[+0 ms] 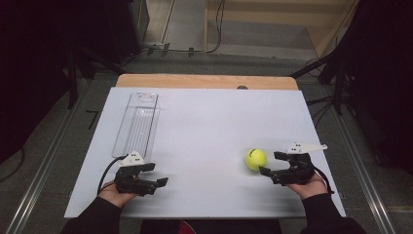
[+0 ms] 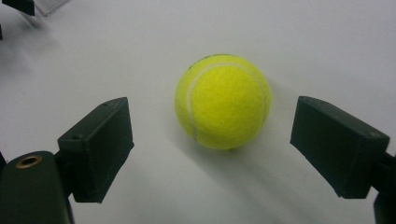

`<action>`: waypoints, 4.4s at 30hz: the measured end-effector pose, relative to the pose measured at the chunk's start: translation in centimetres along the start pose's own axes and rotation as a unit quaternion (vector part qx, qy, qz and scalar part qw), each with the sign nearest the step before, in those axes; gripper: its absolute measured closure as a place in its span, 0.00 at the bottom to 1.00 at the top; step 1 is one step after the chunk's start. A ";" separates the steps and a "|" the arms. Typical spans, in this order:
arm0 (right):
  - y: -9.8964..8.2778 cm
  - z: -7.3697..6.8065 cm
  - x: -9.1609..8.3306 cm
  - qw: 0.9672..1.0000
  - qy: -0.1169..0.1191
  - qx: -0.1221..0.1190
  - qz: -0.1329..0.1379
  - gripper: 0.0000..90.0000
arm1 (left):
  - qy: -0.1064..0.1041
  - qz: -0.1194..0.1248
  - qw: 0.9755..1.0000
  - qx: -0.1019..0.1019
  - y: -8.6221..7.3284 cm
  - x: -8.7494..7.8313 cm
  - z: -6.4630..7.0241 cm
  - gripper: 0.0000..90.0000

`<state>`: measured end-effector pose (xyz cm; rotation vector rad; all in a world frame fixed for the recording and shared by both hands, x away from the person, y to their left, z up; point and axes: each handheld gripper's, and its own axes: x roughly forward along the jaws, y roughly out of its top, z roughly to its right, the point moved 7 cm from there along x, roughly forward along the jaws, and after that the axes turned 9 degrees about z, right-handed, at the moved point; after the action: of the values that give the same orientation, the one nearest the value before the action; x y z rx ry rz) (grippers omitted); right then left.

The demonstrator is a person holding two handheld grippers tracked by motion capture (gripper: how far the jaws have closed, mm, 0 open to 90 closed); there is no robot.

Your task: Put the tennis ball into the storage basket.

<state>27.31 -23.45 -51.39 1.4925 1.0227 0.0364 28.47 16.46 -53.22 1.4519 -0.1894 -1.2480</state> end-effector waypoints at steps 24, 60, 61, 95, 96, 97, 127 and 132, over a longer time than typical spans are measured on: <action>3.4 -0.1 1.8 1.000 -0.011 -0.009 0.006 0.13 | 0.000 -0.001 1.000 -0.004 0.0 0.0 0.0 0.25; 2.7 0.0 4.7 1.000 -0.007 -0.011 -0.011 0.14 | 0.000 -0.002 1.000 -0.002 0.0 -0.1 0.0 0.25; 2.6 0.0 4.7 1.000 -0.007 -0.010 -0.011 0.14 | 0.000 -0.002 1.000 -0.002 0.0 -0.1 0.0 0.25; 0.3 0.5 5.4 0.999 -0.019 -0.002 -0.031 0.14 | -0.003 0.001 1.000 -0.001 0.0 -0.1 0.1 0.25; 0.2 0.6 5.4 0.999 -0.020 0.001 -0.033 0.14 | -0.003 0.001 1.000 -0.001 0.0 -0.1 0.1 0.25; 0.1 0.7 5.5 0.999 -0.021 0.000 -0.034 0.14 | -0.003 0.000 1.000 -0.001 0.0 -0.1 0.1 0.25; -1.1 1.8 5.9 0.997 -0.054 -0.001 -0.052 0.25 | -0.003 0.001 1.000 -0.001 0.0 -0.1 0.1 0.25; -1.1 1.8 5.9 0.997 -0.054 -0.012 -0.052 0.26 | -0.003 0.000 1.000 -0.001 0.0 -0.1 0.1 0.25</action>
<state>31.28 -21.52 -55.79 1.4021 1.0079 -0.1059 28.42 16.46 -53.13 1.4459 -0.1921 -1.2516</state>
